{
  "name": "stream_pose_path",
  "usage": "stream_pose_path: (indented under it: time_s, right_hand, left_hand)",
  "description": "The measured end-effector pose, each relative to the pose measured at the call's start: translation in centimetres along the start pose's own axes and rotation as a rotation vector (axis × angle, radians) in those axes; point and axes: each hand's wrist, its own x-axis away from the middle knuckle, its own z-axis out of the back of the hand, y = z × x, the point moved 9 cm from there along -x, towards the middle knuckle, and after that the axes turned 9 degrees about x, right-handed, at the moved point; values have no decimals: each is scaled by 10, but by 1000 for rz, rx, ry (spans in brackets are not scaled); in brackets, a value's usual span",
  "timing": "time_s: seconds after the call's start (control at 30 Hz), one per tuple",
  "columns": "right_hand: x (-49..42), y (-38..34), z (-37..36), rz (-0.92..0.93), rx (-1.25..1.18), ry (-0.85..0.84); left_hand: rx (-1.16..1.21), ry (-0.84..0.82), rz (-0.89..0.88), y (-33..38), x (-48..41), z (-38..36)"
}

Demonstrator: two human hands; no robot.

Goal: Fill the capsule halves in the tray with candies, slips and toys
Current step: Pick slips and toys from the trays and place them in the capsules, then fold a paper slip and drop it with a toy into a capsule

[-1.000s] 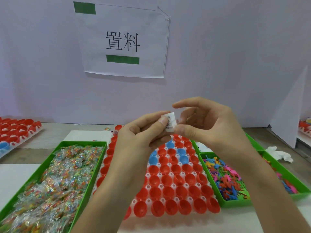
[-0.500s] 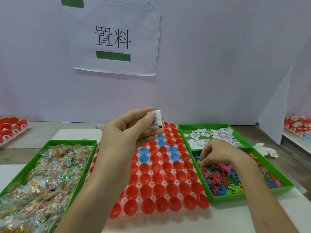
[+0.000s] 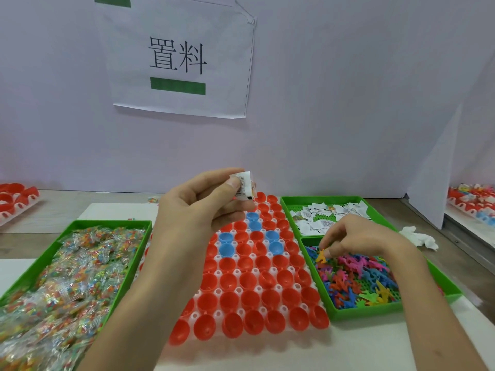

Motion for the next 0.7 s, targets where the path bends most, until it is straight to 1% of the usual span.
stream_pose_path:
  time_s: [0.07,0.17,0.3,0.43,0.7]
  right_hand:
    - [0,1,-1,-8,3,3]
    - [-3,8,4,-45,-2,79]
    - [-2,9,-7,-58,53,0]
    - [-6,6,-9,-41,77,47]
    - [-7,6,-5,-14,50,71]
  left_hand:
    - [-5,2,2,0,0,0]
    - [-4,-4,9,-1,0,0]
    - [-4,-5,10,-2,0,0]
    - [-13,3,10,-2,-1,1]
    - [-29,-9,20,-3,-1,1]
